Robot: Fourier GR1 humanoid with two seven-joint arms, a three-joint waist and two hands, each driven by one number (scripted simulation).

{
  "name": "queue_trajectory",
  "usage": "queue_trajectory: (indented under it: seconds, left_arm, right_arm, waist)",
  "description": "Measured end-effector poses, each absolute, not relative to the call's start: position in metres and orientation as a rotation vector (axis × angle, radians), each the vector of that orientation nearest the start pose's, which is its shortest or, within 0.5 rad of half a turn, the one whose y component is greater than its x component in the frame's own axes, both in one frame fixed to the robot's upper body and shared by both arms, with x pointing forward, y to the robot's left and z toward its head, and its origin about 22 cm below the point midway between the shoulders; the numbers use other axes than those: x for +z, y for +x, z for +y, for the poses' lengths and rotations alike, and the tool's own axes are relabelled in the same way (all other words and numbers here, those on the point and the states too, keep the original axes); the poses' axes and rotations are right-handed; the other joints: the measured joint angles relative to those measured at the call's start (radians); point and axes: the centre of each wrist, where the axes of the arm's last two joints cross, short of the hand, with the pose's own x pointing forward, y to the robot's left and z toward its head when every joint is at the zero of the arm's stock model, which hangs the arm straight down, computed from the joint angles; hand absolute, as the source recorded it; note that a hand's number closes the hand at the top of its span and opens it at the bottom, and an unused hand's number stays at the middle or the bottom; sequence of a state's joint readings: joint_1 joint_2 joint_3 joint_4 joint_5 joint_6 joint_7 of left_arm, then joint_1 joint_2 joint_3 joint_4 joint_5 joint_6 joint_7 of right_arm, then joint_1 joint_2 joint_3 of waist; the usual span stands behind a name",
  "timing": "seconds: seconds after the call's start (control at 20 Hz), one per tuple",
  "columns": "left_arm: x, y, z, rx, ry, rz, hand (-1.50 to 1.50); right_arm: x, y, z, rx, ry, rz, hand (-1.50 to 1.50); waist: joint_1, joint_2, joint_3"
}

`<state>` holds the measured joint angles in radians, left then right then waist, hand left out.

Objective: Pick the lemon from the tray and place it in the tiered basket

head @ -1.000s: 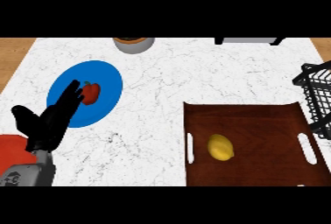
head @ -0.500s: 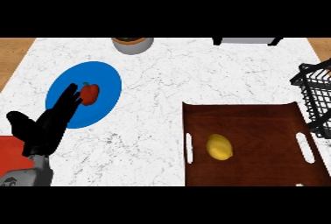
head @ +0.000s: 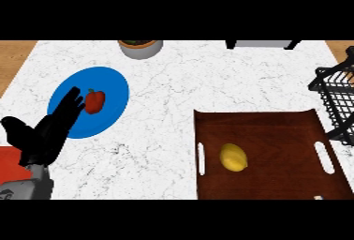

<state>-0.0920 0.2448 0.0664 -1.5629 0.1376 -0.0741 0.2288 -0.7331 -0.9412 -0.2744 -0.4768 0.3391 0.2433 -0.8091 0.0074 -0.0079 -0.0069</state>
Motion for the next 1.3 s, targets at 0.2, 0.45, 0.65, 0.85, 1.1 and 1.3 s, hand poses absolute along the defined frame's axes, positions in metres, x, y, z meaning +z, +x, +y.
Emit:
queue_trajectory:
  seconds: [0.2,0.45,0.65,0.85,1.1,1.3]
  left_arm:
    - [0.033,0.255,0.293,-0.104,0.067,-1.419,0.00]
    - [0.032,0.256,0.293,-0.107,0.060,-1.421,0.00]
    - [0.032,0.257,0.293,-0.109,0.060,-1.428,0.00]
    - [0.035,0.261,0.286,-0.116,0.058,-1.428,0.00]
    - [0.035,0.262,0.284,-0.119,0.051,-1.433,0.00]
    - [0.034,0.263,0.281,-0.116,0.044,-1.443,0.00]
  right_arm:
    - [0.180,0.332,-0.527,0.639,-0.685,-1.864,-1.50]
    - [0.183,0.332,-0.532,0.466,-0.551,-1.859,-1.50]
    - [0.192,0.329,-0.541,0.285,-0.439,-1.870,-1.50]
    - [0.205,0.322,-0.553,0.101,-0.344,-1.880,-1.50]
    - [0.226,0.294,-0.578,-0.083,-0.351,-1.908,-1.50]
    - [0.241,0.265,-0.599,-0.188,-0.392,-1.913,-1.50]
  waist:
    - [-0.003,-0.002,0.000]
    - [0.001,0.003,0.003]
    - [0.010,0.010,0.006]
    - [0.016,0.015,0.008]
    - [0.025,0.023,0.010]
    - [0.029,0.029,0.013]
